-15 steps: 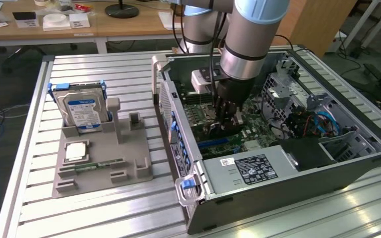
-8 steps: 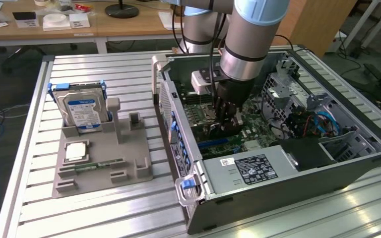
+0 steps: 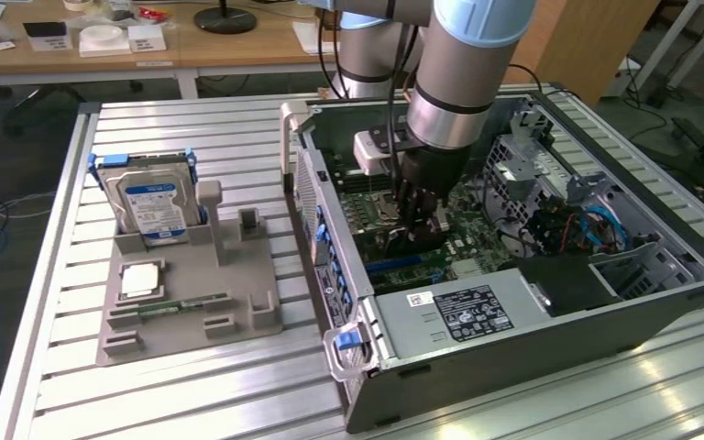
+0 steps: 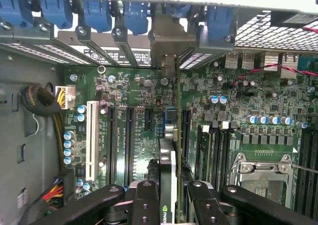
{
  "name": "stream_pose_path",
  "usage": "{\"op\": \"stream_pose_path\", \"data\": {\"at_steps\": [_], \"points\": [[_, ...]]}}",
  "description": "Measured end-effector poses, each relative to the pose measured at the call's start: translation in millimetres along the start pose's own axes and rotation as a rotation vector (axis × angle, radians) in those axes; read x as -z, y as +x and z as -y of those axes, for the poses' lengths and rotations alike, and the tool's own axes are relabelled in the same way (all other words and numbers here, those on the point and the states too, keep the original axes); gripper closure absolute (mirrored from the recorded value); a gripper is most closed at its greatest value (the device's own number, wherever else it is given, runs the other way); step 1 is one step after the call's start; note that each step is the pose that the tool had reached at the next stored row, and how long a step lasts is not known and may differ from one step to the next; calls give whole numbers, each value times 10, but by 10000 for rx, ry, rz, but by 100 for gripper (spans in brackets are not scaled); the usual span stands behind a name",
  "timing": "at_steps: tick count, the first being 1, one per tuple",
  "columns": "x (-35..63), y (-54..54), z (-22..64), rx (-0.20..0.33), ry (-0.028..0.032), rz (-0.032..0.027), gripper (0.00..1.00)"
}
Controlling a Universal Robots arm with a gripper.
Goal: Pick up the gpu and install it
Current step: 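Insert the gpu into the slot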
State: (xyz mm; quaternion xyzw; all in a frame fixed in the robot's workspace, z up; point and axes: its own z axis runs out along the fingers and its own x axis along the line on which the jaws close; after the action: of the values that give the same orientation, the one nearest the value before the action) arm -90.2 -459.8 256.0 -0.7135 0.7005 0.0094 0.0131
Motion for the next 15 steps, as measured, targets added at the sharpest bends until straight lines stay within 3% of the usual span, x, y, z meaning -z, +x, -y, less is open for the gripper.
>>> {"op": "stream_pose_path", "data": {"at_steps": [9, 13, 15], "points": [[18, -1, 3, 3, 8, -1, 74], [15, -1, 3, 11, 167, -4, 74], [14, -1, 3, 14, 186, -4, 74]]}}
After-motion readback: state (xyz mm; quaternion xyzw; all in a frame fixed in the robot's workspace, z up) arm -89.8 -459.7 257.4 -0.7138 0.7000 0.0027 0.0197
